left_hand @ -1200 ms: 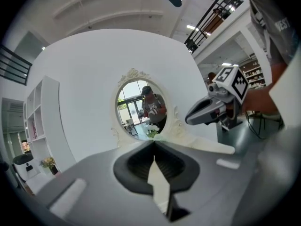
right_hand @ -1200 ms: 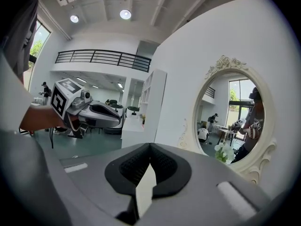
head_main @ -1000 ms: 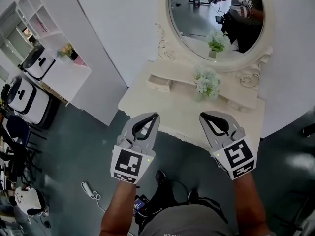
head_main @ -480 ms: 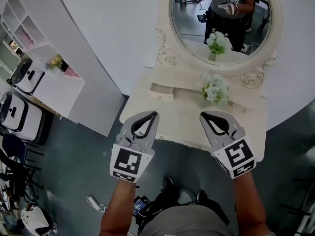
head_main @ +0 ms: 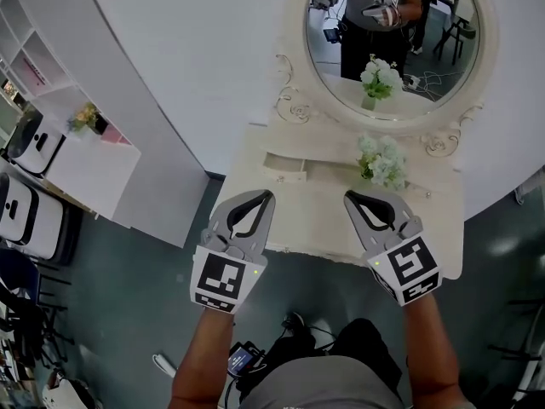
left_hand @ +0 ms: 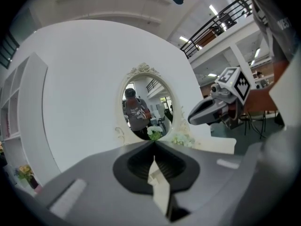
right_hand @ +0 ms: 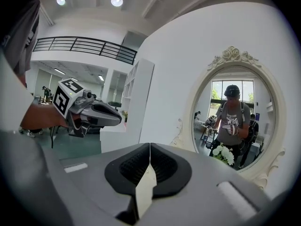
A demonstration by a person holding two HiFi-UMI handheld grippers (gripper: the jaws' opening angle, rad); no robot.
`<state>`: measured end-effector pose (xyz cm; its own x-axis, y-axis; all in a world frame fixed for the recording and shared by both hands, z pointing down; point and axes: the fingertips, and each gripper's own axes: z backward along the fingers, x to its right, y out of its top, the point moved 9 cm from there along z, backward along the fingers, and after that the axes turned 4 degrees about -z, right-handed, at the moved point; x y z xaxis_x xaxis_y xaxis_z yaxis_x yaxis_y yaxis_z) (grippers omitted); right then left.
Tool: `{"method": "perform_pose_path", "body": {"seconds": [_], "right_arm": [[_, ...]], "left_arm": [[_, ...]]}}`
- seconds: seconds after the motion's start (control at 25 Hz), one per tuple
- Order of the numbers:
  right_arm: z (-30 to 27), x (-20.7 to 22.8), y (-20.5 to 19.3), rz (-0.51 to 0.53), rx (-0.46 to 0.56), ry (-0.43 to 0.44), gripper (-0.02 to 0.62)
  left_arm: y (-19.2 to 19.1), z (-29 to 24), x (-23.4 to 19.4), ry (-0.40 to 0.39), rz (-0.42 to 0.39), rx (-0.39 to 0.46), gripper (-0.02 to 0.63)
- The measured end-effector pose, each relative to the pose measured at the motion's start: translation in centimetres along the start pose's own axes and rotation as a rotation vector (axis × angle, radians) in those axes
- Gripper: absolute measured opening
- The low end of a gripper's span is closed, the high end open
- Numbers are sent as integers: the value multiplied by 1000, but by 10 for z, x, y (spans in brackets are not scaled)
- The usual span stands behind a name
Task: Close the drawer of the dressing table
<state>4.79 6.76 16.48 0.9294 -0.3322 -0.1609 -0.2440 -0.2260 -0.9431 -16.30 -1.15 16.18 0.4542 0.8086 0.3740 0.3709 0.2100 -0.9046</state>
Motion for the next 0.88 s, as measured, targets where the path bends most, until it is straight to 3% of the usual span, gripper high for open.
{"method": "perform_pose_path", "body": {"seconds": [0.24,0.88], "right_arm": [[-28,5,-1,-6,-5,31,9],[-96,68,-18,2,21,201,9]], "left_arm": [[-14,-11,-18,10,14,-30,3],[-25,-55,-35,176,49,-146,3]]}}
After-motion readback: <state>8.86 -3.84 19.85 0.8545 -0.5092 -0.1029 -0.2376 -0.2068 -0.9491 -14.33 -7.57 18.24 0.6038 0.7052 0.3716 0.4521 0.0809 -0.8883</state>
